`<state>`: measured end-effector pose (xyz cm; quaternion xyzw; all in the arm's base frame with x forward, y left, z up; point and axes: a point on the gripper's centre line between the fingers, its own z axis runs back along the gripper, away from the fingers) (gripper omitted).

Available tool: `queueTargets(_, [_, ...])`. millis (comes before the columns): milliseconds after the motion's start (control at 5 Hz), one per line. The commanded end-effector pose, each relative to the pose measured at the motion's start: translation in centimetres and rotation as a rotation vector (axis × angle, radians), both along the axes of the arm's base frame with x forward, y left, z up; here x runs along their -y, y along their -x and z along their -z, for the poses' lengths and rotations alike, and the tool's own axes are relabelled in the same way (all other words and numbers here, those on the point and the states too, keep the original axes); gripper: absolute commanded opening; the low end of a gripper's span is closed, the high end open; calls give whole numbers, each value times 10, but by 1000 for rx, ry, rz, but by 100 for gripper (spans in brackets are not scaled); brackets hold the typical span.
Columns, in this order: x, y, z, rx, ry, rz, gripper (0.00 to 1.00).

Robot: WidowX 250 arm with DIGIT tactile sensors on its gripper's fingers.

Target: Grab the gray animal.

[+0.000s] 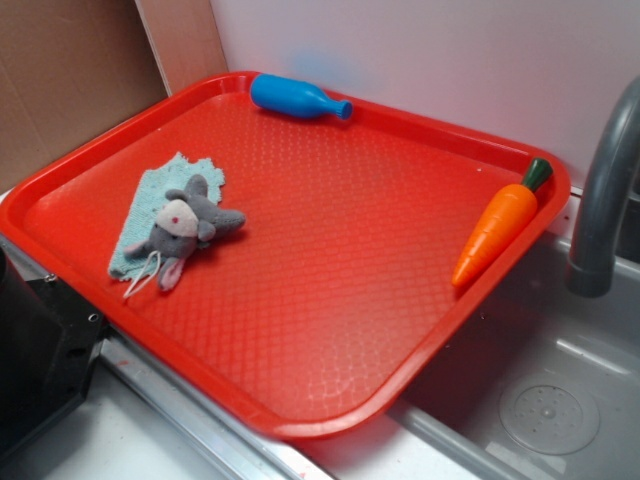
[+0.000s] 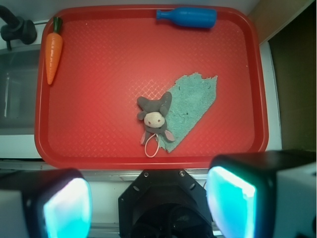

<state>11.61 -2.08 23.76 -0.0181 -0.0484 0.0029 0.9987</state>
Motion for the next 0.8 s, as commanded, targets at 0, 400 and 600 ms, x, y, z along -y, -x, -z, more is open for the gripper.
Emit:
queueTargets(0, [0,0,0,0,0,0,100])
queueTargets(400, [-3,0,-1,0,-8,-23,100])
queueTargets(600, [-6,0,0,-4,0,-40,100])
